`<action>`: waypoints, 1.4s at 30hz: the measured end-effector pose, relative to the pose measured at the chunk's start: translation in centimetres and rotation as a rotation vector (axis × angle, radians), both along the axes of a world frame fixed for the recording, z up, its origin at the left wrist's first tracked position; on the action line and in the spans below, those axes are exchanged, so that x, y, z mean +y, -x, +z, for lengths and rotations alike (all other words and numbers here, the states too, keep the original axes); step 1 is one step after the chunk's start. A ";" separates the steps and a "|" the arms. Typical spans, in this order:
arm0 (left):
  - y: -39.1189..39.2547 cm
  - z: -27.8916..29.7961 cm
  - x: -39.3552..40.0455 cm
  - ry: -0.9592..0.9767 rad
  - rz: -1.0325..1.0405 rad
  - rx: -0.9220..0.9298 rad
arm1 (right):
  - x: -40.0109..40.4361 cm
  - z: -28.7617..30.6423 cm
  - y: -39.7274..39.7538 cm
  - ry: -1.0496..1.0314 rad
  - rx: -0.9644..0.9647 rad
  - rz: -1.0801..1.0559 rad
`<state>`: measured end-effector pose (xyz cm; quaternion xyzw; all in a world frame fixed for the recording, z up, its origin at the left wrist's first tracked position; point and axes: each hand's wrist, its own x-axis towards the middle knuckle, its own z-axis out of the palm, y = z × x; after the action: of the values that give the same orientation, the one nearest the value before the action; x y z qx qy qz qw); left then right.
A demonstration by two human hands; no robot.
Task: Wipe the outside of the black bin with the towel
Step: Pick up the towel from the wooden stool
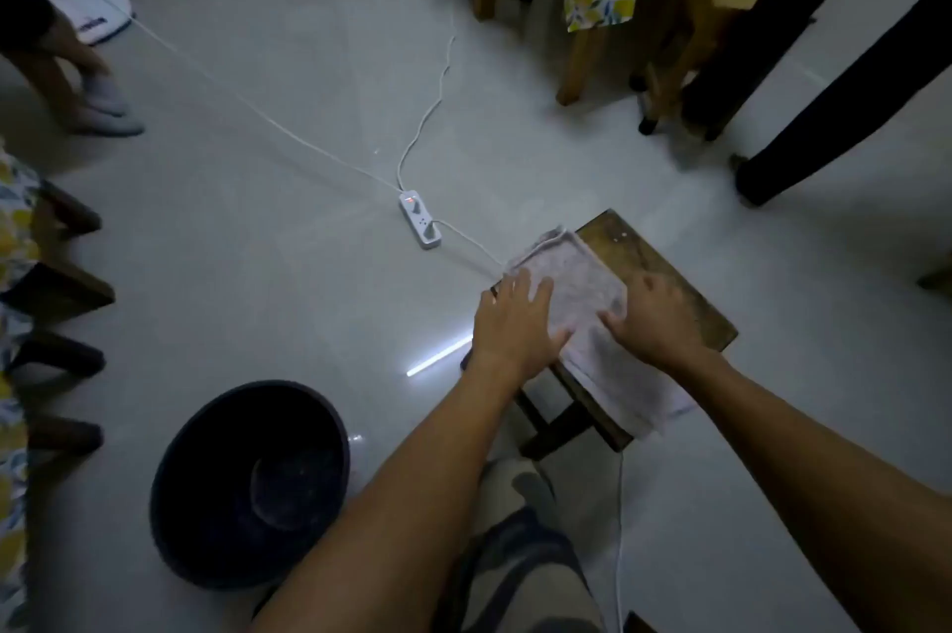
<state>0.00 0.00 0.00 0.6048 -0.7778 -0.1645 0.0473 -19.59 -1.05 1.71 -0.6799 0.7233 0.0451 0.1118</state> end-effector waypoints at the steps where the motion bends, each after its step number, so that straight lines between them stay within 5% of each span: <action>1: 0.8 -0.2 -0.3 -0.006 -0.030 -0.016 | 0.2 0.1 0.8 0.005 -0.021 -0.043; 7: 4.6 -1.6 -2.5 -0.019 -0.137 -0.080 | 0.9 -1.2 3.7 -0.075 -0.089 -0.082; 15: 6.1 -2.1 -2.5 -0.047 -0.103 -0.157 | -2.0 -0.9 5.2 -0.342 -0.597 -0.216; 20: 6.2 -1.7 -2.7 -0.090 -0.079 -0.078 | -2.0 1.0 4.7 -0.526 -1.200 -0.577; 23: 5.5 -1.4 -2.8 -0.132 -0.094 -0.014 | -1.4 0.7 4.5 -0.627 -1.257 -0.481; 34: 0.7 1.8 -2.1 -0.211 -0.129 0.360 | 0.6 2.8 -1.5 -0.322 -1.102 -0.135; 42: -2.9 7.1 -0.1 -0.304 -0.035 0.420 | 3.7 4.2 -8.5 -0.383 -1.812 -0.419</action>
<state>2.88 -0.06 7.08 0.5441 -0.7275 -0.4021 0.1135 -11.07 2.64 5.95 -0.2827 0.4488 -0.4029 0.7458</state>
